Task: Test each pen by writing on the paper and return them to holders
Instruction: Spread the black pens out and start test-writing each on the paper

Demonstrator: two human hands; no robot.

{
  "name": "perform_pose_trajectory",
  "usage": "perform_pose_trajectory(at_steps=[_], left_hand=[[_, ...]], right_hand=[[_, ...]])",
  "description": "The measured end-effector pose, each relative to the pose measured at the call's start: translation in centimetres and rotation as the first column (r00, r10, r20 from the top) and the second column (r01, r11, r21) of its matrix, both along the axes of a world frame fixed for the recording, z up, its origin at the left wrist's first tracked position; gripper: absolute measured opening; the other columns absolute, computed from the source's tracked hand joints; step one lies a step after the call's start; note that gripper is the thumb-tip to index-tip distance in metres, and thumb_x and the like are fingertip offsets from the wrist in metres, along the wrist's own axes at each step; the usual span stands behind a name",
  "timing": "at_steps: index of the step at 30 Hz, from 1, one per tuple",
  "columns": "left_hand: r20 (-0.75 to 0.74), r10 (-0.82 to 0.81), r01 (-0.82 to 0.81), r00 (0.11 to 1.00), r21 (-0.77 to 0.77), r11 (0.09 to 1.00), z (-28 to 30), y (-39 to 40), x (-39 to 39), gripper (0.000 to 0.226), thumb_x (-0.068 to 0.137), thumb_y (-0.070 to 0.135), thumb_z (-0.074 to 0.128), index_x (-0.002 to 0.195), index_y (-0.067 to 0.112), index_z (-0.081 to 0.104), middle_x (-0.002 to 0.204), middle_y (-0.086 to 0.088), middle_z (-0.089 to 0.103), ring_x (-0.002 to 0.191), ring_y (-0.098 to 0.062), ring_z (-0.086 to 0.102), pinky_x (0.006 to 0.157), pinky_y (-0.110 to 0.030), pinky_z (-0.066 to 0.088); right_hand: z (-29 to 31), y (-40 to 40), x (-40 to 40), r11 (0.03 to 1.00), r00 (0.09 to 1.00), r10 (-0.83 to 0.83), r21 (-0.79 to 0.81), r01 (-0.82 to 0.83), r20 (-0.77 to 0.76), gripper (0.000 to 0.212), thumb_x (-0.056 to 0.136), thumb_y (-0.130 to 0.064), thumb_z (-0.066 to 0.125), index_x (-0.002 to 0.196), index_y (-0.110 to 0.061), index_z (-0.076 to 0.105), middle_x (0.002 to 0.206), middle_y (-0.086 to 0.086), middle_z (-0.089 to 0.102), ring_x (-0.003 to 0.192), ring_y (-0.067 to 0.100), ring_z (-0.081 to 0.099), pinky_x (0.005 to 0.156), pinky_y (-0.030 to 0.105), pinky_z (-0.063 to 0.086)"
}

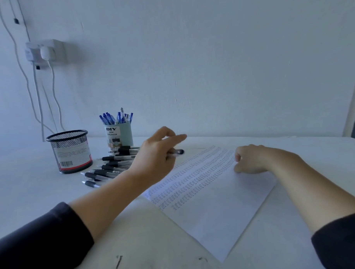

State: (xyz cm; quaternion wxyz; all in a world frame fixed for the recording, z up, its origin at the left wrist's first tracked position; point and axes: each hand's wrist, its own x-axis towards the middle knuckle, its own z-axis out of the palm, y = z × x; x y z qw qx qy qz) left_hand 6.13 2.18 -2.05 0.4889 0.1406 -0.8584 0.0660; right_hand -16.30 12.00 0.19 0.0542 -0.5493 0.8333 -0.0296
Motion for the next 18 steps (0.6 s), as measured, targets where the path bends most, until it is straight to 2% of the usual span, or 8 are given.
perform_pose_trajectory(at_steps=[1,3,5,6,9,11,15,18], left_hand=[[-0.067,-0.020,0.022,0.998,0.027,0.999,0.1,0.3,-0.1,0.036,0.083,0.000,0.048,0.112,0.000,0.068,0.100,-0.011,0.058,0.064,0.007,0.057,0.060,-0.004,0.044],[-0.174,-0.026,0.044,0.984,0.100,0.994,0.7,1.0,-0.2,0.034,0.094,0.022,0.045,0.109,0.005,0.070,0.101,-0.007,0.058,0.068,-0.002,0.058,0.058,-0.009,0.044],[-0.238,0.028,0.040,0.971,0.275,0.961,1.1,1.6,-0.1,0.053,0.095,0.052,0.037,0.096,0.013,0.072,0.079,-0.002,0.063,0.058,-0.002,0.054,0.052,-0.024,0.046],[-0.285,0.049,0.081,0.957,0.426,0.901,1.4,1.9,-0.1,0.054,0.093,0.059,0.036,0.088,0.017,0.070,0.069,-0.001,0.063,0.052,-0.002,0.052,0.048,-0.027,0.044],[-0.481,0.111,0.322,0.870,0.723,0.611,1.9,2.1,-0.3,0.033,0.092,0.041,0.052,0.080,0.014,0.067,0.065,-0.006,0.065,0.051,-0.011,0.055,0.047,-0.025,0.044],[-0.464,0.175,0.339,0.868,0.814,0.472,2.0,2.1,-0.6,0.016,0.088,0.019,0.066,0.076,0.009,0.063,0.061,-0.005,0.059,0.049,-0.013,0.050,0.045,-0.024,0.042],[-0.412,0.212,0.381,0.886,0.908,0.172,1.0,2.7,-1.6,0.026,0.086,0.004,0.062,0.067,0.013,0.047,0.049,0.001,0.041,0.041,-0.010,0.029,0.035,-0.018,0.023],[-0.391,0.142,0.378,0.909,0.919,0.112,0.4,3.8,-2.3,0.019,0.087,0.004,0.054,0.069,0.010,0.050,0.048,-0.005,0.049,0.039,-0.014,0.037,0.038,-0.019,0.026]], right_hand=[[0.3,0.1,0.9,0.999,0.998,0.054,0.003,-0.054,0.044,0.032,0.085,-0.034,0.057,0.115,-0.025,0.051,0.127,0.000,0.048,0.113,0.022,0.046,0.093,0.034,0.041],[1.0,0.5,3.3,0.980,0.962,0.191,0.014,-0.198,0.197,0.047,0.084,-0.038,0.064,0.127,-0.032,0.047,0.139,-0.005,0.041,0.124,0.018,0.042,0.100,0.033,0.037],[1.3,0.8,5.5,0.944,0.897,0.293,0.047,-0.326,0.329,0.054,0.081,-0.042,0.068,0.131,-0.043,0.045,0.148,-0.011,0.033,0.135,0.015,0.033,0.108,0.035,0.030],[1.2,0.9,6.1,0.929,0.868,0.319,0.057,-0.366,0.380,0.056,0.081,-0.044,0.068,0.131,-0.046,0.044,0.150,-0.012,0.030,0.137,0.014,0.030,0.110,0.035,0.027],[0.6,0.8,6.3,0.919,0.853,0.317,0.087,-0.384,0.415,0.058,0.079,-0.046,0.069,0.131,-0.050,0.043,0.150,-0.011,0.029,0.137,0.014,0.029,0.107,0.032,0.026],[0.3,0.9,5.6,0.931,0.879,0.292,0.097,-0.351,0.377,0.059,0.079,-0.047,0.069,0.131,-0.050,0.042,0.149,-0.009,0.030,0.135,0.016,0.032,0.105,0.032,0.028],[-0.3,0.9,3.9,0.974,0.898,0.186,0.045,-0.222,0.399,0.061,0.078,-0.049,0.069,0.133,-0.047,0.041,0.150,-0.006,0.029,0.136,0.019,0.031,0.104,0.033,0.027],[-0.8,0.6,3.6,0.987,0.939,0.148,0.015,-0.161,0.309,0.062,0.075,-0.056,0.067,0.131,-0.048,0.041,0.148,-0.002,0.032,0.135,0.022,0.028,0.107,0.039,0.027]])
